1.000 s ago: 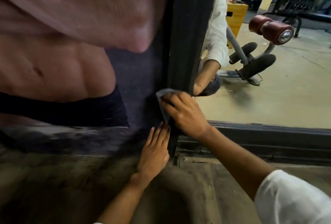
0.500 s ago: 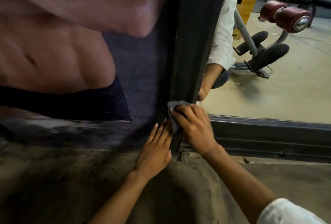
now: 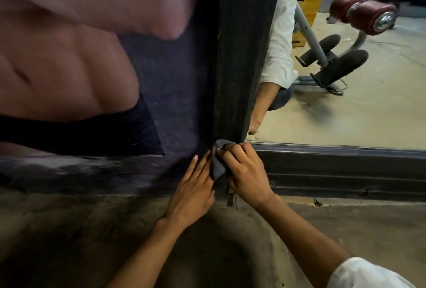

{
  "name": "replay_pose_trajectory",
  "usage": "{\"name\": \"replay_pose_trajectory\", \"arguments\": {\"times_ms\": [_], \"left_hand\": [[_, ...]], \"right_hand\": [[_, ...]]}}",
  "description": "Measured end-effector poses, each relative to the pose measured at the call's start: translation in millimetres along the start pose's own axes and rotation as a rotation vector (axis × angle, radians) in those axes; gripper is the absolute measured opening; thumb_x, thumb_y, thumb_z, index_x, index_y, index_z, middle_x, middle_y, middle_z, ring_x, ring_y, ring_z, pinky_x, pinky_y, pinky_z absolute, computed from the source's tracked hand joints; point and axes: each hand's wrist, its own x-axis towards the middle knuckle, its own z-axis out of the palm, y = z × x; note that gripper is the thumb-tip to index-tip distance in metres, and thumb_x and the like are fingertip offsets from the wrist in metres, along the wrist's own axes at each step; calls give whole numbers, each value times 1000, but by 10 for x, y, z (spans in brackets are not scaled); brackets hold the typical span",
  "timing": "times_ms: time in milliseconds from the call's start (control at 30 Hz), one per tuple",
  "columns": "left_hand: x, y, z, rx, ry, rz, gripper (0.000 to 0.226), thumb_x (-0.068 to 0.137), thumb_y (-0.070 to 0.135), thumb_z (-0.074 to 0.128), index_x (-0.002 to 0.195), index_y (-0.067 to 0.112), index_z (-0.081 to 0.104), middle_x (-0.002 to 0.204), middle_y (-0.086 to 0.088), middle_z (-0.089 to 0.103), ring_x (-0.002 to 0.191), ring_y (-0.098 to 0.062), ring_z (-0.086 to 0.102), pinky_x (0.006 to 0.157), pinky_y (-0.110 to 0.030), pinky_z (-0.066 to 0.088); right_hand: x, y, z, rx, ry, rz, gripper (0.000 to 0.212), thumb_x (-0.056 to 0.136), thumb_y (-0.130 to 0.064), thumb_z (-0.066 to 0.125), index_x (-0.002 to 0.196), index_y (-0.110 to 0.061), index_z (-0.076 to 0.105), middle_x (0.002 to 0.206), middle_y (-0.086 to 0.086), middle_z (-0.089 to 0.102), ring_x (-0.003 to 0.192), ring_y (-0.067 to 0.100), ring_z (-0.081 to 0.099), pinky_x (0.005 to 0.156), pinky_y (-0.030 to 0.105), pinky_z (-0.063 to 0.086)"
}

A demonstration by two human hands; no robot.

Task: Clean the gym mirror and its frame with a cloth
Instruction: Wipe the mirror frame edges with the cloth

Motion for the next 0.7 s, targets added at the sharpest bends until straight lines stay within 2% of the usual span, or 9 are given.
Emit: {"name": "replay_pose_trajectory", "arguments": {"times_ms": [133, 200, 300, 367, 433, 500, 600, 700], "left_hand": [[-7, -38, -23, -51, 14, 8, 100, 83, 33, 80, 161, 5, 24, 167, -15, 36, 159, -25, 21, 127, -47, 20], [-24, -78, -48, -83, 12, 7, 98, 87, 32, 76, 162, 7, 18, 171, -11, 22, 162, -22, 12, 129, -45, 18], [-53, -105, -57, -147, -28, 11, 87, 95, 31, 66, 166, 12, 19, 178, -4, -8, 165, -18, -6, 135, -42, 10], [-46, -102, -41, -183, -45, 25, 91, 96, 30, 64, 169, 14, 13, 178, 2, -15, 165, -16, -9, 134, -44, 9], [-31, -96, -11, -192, -38, 29, 101, 94, 29, 67, 170, 15, 2, 179, 1, -14, 165, -16, -8, 134, -44, 10], [-27, -91, 11, -199, -35, 33, 104, 93, 28, 69, 170, 14, 0, 179, -1, -13, 165, -18, -7, 134, -45, 11], [-32, -66, 19, -211, -26, 33, 100, 94, 29, 68, 171, 11, 5, 179, -2, -14, 165, -19, -8, 134, -46, 13], [-22, -64, 51, -241, 7, 28, 94, 89, 23, 69, 168, 6, 21, 180, -4, -4, 166, -20, -2, 133, -49, 19]], "right_hand": [[34, -38, -70, 29, -29, 44, 25, 87, -20, 65, 108, -9, 69, 109, 10, 64, 94, 29, 55, 79, 43, 52], [3, -7, -68, -33, -30, -19, 23, 88, -20, 71, 109, -10, 69, 110, 10, 64, 94, 29, 55, 79, 41, 51], [-104, 47, -21, -142, -93, -140, 26, 91, -21, 72, 116, -13, 68, 116, 11, 63, 100, 30, 55, 81, 42, 51], [-212, 112, 3, -190, -199, -190, 25, 91, -22, 69, 116, -16, 68, 118, 8, 61, 102, 28, 52, 81, 41, 49], [-359, 197, -7, -257, -377, -212, 25, 91, -24, 66, 115, -19, 72, 117, 3, 62, 105, 26, 50, 84, 39, 48], [-479, 320, -72, -312, -458, -190, 25, 88, -26, 65, 110, -20, 77, 112, 1, 65, 106, 25, 50, 85, 38, 46], [-415, 361, -201, -279, -319, -154, 18, 90, -23, 67, 105, -17, 73, 103, 4, 62, 98, 27, 49, 79, 39, 40], [-129, 23, -232, -198, -151, -250, 13, 99, -21, 61, 102, -12, 71, 103, 9, 63, 95, 31, 53, 77, 42, 44]]}}
